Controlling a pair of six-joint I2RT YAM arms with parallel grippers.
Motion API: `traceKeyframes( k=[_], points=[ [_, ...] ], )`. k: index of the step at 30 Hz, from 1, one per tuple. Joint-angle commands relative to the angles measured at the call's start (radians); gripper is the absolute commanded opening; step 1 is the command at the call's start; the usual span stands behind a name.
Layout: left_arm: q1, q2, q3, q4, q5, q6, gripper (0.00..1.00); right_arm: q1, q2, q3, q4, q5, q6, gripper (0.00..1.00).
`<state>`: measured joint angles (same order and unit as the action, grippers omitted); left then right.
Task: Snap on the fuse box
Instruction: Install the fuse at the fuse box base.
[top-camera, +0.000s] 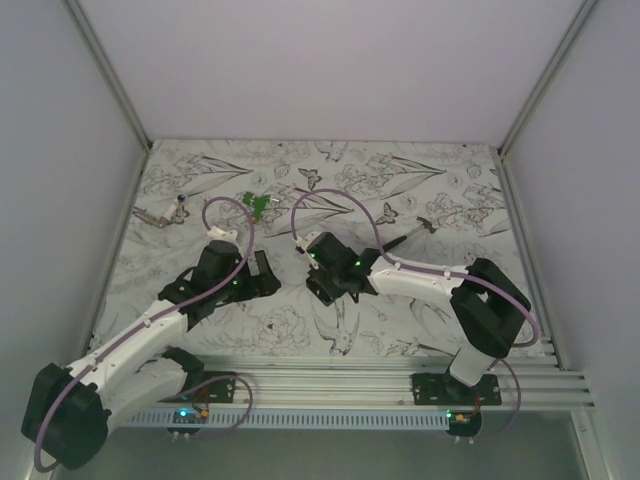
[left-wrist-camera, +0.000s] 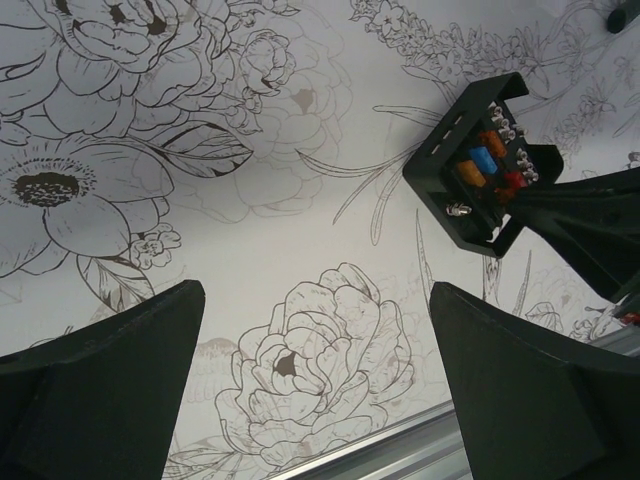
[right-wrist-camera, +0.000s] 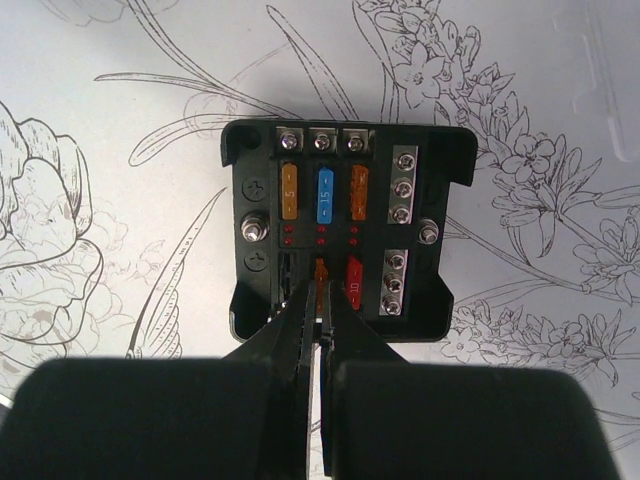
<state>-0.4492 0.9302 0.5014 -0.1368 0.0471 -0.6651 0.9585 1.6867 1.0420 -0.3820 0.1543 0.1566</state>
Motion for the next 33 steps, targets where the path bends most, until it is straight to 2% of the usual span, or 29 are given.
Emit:
traceKeyframes(
  k=[1, 9, 16, 20, 22, 33],
  points=[
    [0.009, 0.006, 0.028, -0.021, 0.010, -0.020, 0.99, 0.002, 0.036, -0.003, -0.104, -0.065, -0.071, 0.00],
    [0.009, 0.043, 0.029, 0.005, 0.035, -0.095, 0.96, 0.002, 0.040, 0.008, -0.088, -0.111, -0.127, 0.00],
    [0.009, 0.191, 0.025, 0.171, 0.123, -0.207, 0.80, 0.000, 0.050, 0.005, -0.056, -0.142, -0.118, 0.00],
    [0.005, 0.313, 0.032, 0.290, 0.177, -0.288, 0.60, 0.000, 0.050, -0.007, -0.030, -0.148, -0.098, 0.00],
    [-0.002, 0.371, 0.041, 0.318, 0.187, -0.309, 0.53, 0.000, 0.050, -0.013, -0.021, -0.154, -0.087, 0.00],
    [-0.068, 0.488, 0.087, 0.355, 0.167, -0.347, 0.35, 0.000, 0.062, -0.026, 0.009, -0.172, -0.063, 0.00]
  ],
)
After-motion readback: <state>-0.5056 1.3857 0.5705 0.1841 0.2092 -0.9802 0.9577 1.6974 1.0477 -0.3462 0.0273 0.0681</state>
